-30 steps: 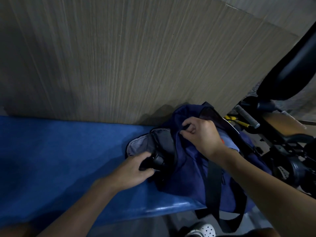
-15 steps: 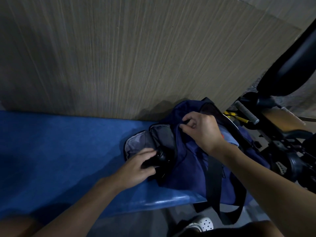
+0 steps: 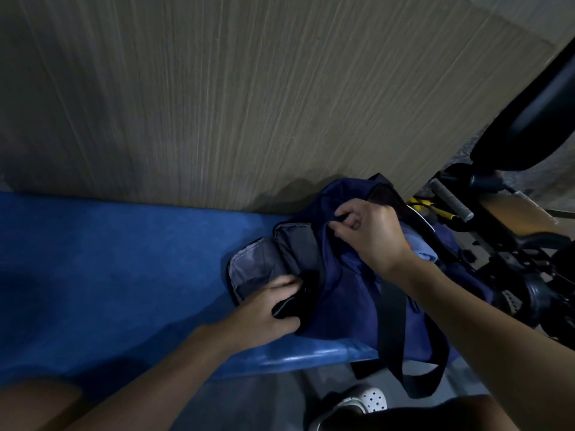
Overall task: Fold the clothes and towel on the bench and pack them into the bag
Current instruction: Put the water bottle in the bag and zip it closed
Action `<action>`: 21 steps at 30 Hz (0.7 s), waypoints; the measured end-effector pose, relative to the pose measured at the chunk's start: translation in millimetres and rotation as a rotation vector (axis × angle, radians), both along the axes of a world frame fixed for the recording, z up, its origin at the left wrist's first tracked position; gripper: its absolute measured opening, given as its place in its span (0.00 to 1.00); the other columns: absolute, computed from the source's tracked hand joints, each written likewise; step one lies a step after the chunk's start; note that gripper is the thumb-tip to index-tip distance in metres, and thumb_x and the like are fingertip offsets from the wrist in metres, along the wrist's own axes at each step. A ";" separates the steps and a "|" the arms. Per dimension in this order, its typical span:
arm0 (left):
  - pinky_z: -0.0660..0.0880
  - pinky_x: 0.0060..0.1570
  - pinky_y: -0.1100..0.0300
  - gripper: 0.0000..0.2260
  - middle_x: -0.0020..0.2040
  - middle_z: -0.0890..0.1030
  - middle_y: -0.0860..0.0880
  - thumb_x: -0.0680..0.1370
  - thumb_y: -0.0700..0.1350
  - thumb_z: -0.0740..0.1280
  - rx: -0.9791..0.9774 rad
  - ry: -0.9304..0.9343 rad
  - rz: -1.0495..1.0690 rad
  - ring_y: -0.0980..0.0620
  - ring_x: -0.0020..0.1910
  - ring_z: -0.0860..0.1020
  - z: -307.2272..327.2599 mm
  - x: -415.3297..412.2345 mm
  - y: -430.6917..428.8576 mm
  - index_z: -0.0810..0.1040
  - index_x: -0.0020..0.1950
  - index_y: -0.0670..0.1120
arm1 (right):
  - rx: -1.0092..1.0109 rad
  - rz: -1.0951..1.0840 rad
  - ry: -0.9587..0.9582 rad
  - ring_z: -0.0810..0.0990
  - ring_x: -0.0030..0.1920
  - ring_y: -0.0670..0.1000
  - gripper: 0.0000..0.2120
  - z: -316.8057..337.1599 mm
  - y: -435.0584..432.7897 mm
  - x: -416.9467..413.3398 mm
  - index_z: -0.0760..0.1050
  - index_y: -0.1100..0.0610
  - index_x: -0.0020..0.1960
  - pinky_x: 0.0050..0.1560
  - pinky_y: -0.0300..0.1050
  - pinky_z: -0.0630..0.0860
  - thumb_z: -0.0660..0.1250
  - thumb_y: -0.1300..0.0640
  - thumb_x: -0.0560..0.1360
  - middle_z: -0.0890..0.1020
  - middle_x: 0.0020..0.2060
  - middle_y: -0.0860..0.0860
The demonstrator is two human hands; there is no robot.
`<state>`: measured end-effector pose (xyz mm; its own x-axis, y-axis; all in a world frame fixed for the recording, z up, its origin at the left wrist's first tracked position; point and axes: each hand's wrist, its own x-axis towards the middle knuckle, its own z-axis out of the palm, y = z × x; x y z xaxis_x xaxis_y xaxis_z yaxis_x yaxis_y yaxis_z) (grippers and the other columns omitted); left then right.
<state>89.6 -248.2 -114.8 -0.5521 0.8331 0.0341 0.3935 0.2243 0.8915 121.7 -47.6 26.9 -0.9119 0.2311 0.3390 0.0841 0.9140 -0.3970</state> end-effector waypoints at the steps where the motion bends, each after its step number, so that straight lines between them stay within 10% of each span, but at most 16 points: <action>1: 0.54 0.64 0.81 0.31 0.73 0.58 0.69 0.77 0.44 0.70 -0.022 -0.002 -0.023 0.70 0.72 0.58 1.2 -1.0 -0.3 0.63 0.78 0.50 | -0.004 0.000 0.004 0.81 0.37 0.47 0.09 0.0 -0.3 -0.3 0.80 0.57 0.53 0.44 0.43 0.79 0.74 0.56 0.74 0.80 0.33 0.45; 11: 0.52 0.78 0.53 0.37 0.77 0.46 0.68 0.76 0.52 0.63 -0.251 0.219 -0.240 0.66 0.77 0.48 4.4 -5.0 4.2 0.47 0.80 0.60 | -0.009 0.035 0.044 0.80 0.34 0.44 0.07 -2.5 0.4 -5.7 0.79 0.56 0.50 0.41 0.42 0.78 0.74 0.58 0.73 0.79 0.30 0.43; 21: 0.62 0.73 0.45 0.36 0.75 0.65 0.63 0.71 0.62 0.66 -0.173 0.193 -0.075 0.61 0.73 0.63 -7.1 -0.2 1.3 0.58 0.78 0.63 | -0.181 0.052 0.027 0.76 0.39 0.46 0.27 -16.4 -10.0 29.7 0.70 0.54 0.70 0.41 0.32 0.71 0.72 0.63 0.73 0.79 0.37 0.44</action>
<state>89.4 -246.9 -121.9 -0.4858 0.8740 -0.0138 0.5737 0.3307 0.7493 151.4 -57.6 10.5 -0.9155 0.2429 0.3209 0.0253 0.8304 -0.5565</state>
